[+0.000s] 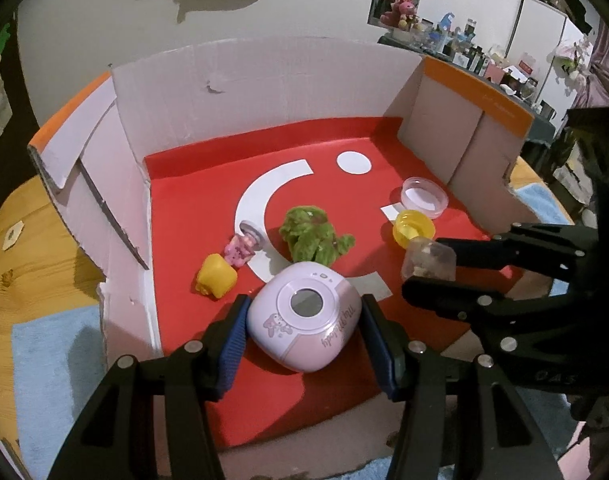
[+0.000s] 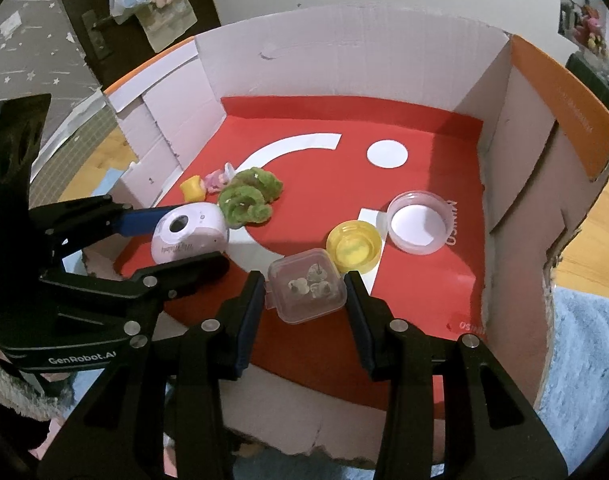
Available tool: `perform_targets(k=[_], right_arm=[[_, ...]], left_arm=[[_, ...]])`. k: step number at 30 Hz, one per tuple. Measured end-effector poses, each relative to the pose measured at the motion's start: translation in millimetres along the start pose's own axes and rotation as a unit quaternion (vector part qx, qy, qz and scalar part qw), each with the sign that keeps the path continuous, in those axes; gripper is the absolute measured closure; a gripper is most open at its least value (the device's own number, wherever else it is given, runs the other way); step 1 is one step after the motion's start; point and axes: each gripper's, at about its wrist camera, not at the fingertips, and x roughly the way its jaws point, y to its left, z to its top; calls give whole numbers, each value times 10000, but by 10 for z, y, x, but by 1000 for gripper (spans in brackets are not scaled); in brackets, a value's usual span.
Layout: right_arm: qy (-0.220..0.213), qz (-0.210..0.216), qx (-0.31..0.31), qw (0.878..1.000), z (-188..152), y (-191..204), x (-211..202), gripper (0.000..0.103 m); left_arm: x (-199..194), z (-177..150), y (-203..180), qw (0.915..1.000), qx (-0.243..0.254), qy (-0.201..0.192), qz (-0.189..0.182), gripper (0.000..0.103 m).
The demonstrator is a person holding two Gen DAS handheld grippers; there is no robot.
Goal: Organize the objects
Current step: 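Lower the pink toy with the left tool while the right tool lowers the clear box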
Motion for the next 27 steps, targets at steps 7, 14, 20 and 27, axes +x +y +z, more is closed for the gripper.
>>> perform_targets(k=[7, 14, 20, 27], right_arm=[[-94, -176, -26, 9998, 18, -9, 25, 64], [-236, -435, -58, 9988, 30, -28, 49, 64], [-272, -543, -119, 9981, 24, -22, 45, 64], [-264, -522, -106, 9982, 23, -30, 48, 64]], left_arm=[[76, 47, 18, 9998, -130, -105, 140, 46], [128, 46, 5, 9989, -91, -239, 393, 46], [142, 45, 1, 9986, -89, -271, 436, 46], [142, 45, 3, 9986, -100, -283, 443, 46]])
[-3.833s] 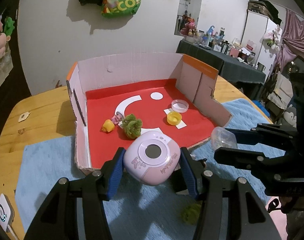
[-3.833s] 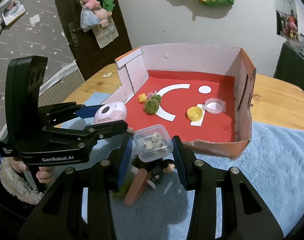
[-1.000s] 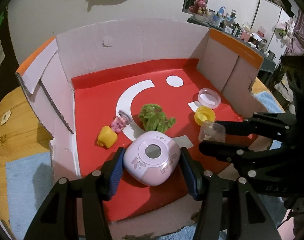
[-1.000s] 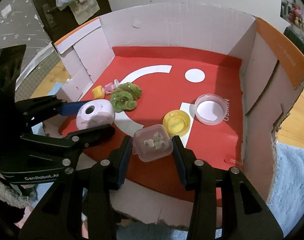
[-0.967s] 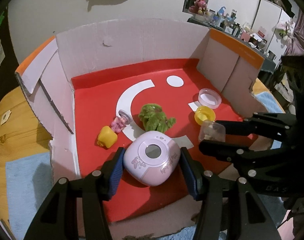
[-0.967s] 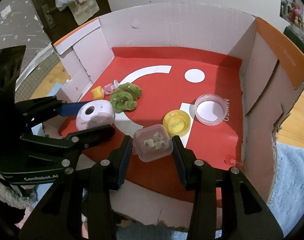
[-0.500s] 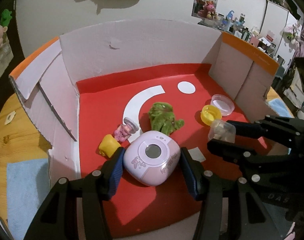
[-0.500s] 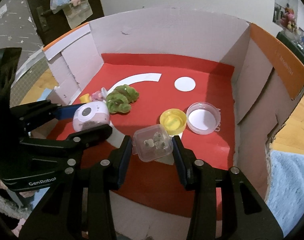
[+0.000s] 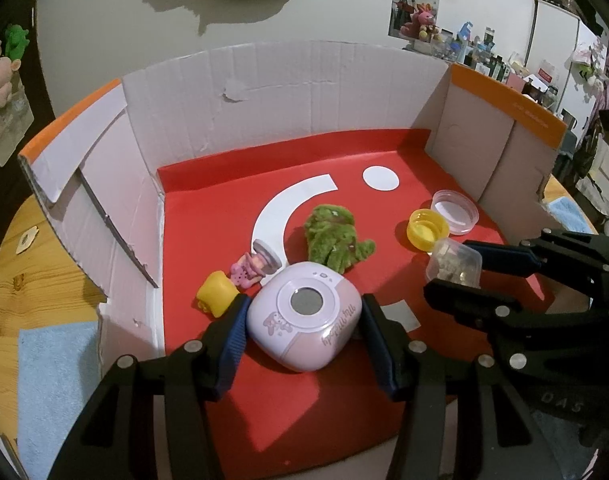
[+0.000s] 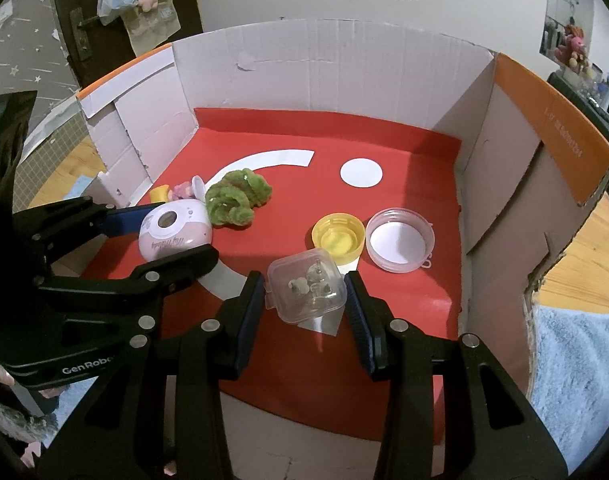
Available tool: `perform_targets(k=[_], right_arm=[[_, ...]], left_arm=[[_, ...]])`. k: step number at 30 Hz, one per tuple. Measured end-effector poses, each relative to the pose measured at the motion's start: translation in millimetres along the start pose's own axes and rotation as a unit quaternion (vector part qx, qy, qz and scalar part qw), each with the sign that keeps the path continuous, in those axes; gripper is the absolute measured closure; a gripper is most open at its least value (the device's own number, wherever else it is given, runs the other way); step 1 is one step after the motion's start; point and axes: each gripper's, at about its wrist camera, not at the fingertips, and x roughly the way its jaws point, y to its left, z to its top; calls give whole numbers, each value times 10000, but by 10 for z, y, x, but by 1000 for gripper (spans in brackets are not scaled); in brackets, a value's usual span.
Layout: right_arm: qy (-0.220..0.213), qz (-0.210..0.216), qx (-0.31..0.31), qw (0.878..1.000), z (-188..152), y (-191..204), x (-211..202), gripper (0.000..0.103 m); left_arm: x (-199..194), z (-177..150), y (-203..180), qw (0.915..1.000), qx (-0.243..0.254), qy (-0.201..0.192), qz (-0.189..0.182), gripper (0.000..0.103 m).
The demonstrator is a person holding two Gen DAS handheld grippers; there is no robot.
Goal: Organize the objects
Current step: 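Lower the pink toy with the left tool while the right tool lowers the clear box, then open both tools to release the pink toy and clear box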
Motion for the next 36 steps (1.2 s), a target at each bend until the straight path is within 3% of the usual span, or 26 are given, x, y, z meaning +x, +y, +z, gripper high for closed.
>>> perform_targets(k=[15, 19, 25, 27, 31, 36], right_arm=[[-23, 111, 77, 9999, -7, -7, -17, 63], [-26, 185, 107, 9998, -19, -12, -35, 57], [-68, 210, 124, 9997, -41, -23, -77, 57], [-86, 222, 122, 9996, -51, -21, -105, 57], [-151, 222, 110, 9996, -62, -14, -176, 46], [-214, 216, 107, 9995, -79, 2, -260, 46]], left_arm=[[-35, -14, 1, 10000, 22, -31, -17, 46], [-67, -24, -14, 10000, 60, -60, 12, 46], [-90, -20, -27, 9999, 51, -100, 35, 46], [-108, -21, -29, 9999, 38, -120, 25, 43], [-160, -28, -65, 9998, 59, -180, 33, 37], [-218, -49, -100, 9996, 122, -237, 107, 36]])
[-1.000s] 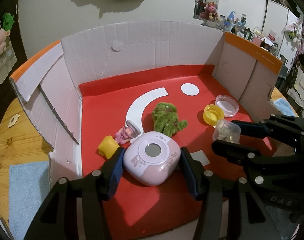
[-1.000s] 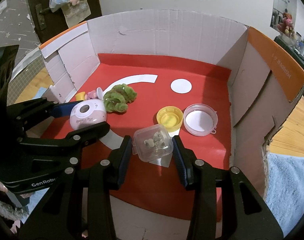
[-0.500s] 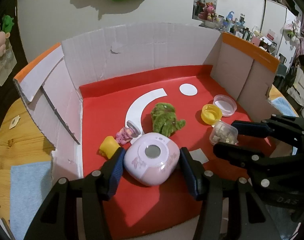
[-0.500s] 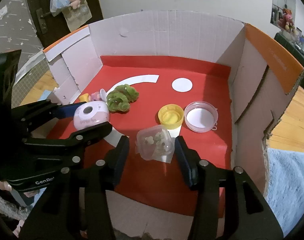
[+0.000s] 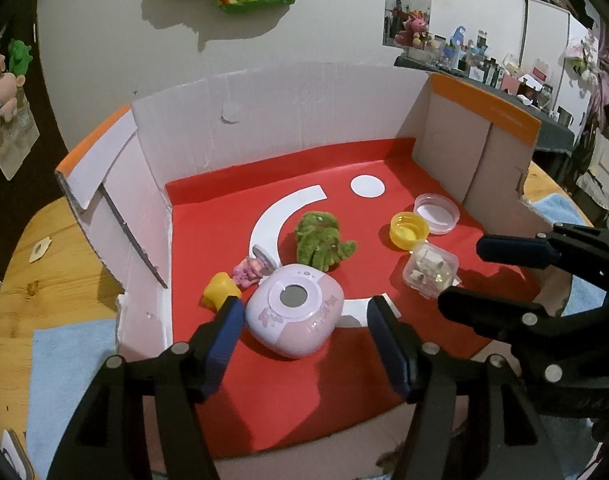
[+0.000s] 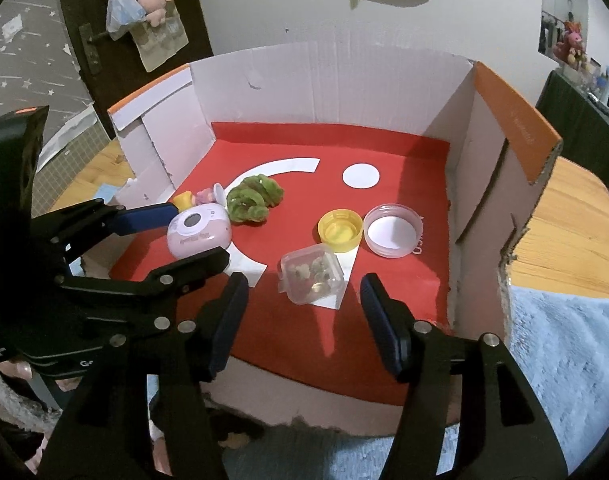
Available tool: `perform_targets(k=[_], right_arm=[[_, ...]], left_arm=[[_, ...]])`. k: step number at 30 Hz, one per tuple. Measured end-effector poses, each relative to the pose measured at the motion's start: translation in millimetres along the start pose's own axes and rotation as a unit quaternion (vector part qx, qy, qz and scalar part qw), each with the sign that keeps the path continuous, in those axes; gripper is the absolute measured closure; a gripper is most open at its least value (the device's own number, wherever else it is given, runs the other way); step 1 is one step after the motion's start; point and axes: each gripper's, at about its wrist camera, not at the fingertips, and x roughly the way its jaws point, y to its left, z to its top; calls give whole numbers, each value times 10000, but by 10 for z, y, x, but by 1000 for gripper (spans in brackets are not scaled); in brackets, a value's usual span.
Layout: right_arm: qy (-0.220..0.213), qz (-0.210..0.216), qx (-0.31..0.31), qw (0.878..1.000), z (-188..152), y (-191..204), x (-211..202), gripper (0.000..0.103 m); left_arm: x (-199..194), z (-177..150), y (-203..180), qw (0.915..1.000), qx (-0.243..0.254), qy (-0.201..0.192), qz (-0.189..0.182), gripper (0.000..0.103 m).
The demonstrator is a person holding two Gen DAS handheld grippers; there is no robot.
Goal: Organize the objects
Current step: 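Open both tools to release the pink toy and clear box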
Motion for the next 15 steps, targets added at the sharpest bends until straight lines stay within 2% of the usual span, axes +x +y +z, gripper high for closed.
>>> perform_targets(k=[3, 8, 15], right_arm=[[-32, -15, 2, 10000, -15, 3, -42, 46], [-80, -57, -49, 9999, -40, 32, -121, 39], [-187, -67, -68, 9998, -101, 78, -242, 34]], left_arm=[[-34, -16, 14, 10000, -51, -20, 0, 32], [-122, -32, 19, 9999, -110, -127, 27, 23], [-207, -77, 4, 9998, -137, -169, 48, 19]])
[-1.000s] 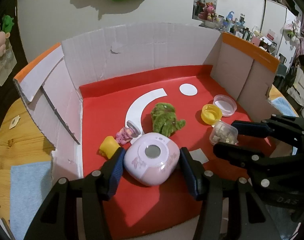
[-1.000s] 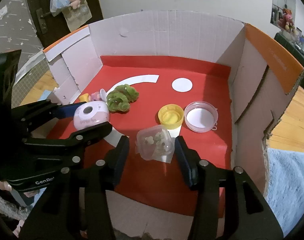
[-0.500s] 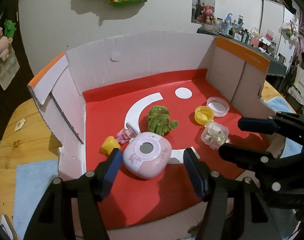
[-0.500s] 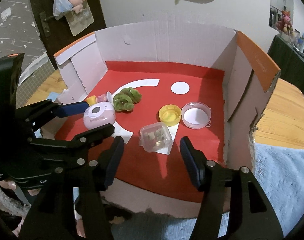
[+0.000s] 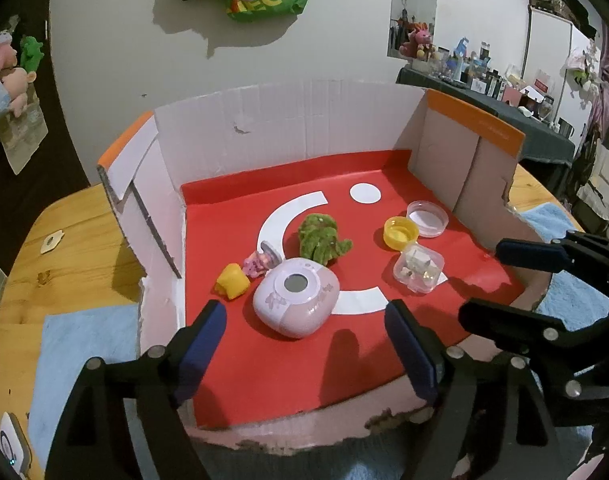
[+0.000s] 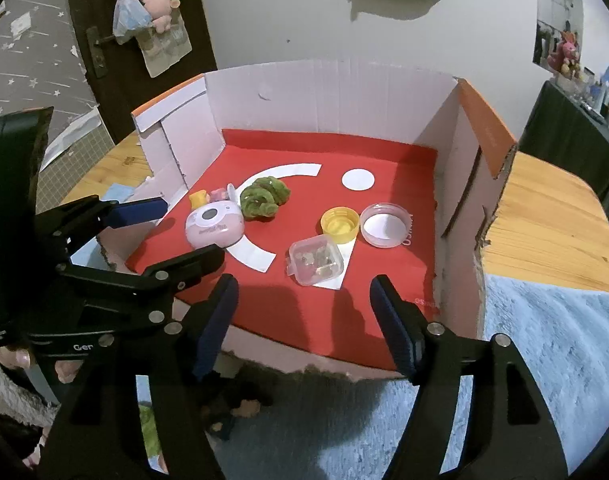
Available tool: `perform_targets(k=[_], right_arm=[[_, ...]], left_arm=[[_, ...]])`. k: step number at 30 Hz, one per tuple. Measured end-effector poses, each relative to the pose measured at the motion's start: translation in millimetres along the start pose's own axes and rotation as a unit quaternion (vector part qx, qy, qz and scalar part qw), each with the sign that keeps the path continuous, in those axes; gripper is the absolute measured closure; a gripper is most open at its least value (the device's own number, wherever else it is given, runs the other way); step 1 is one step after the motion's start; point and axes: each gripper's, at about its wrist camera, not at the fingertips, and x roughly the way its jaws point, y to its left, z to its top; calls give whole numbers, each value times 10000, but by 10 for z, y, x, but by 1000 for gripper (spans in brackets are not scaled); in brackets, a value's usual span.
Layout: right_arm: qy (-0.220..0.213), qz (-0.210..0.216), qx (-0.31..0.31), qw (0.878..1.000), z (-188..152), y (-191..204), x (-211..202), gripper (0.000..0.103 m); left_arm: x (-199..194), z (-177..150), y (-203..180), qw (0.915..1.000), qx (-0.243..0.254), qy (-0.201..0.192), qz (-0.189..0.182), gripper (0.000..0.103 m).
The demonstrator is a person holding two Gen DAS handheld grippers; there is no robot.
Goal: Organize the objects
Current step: 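Open both tools to release the pink toy and clear box, then withdraw both tools from the box back toward the remaining items on the towel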
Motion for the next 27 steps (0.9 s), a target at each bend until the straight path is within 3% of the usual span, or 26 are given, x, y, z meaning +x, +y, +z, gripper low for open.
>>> perform_targets(k=[27], right_arm=[[-264, 127, 104, 9995, -200, 101, -366, 22]], left_arm=[[-309, -192, -4, 9997, -155, -153, 78, 0]])
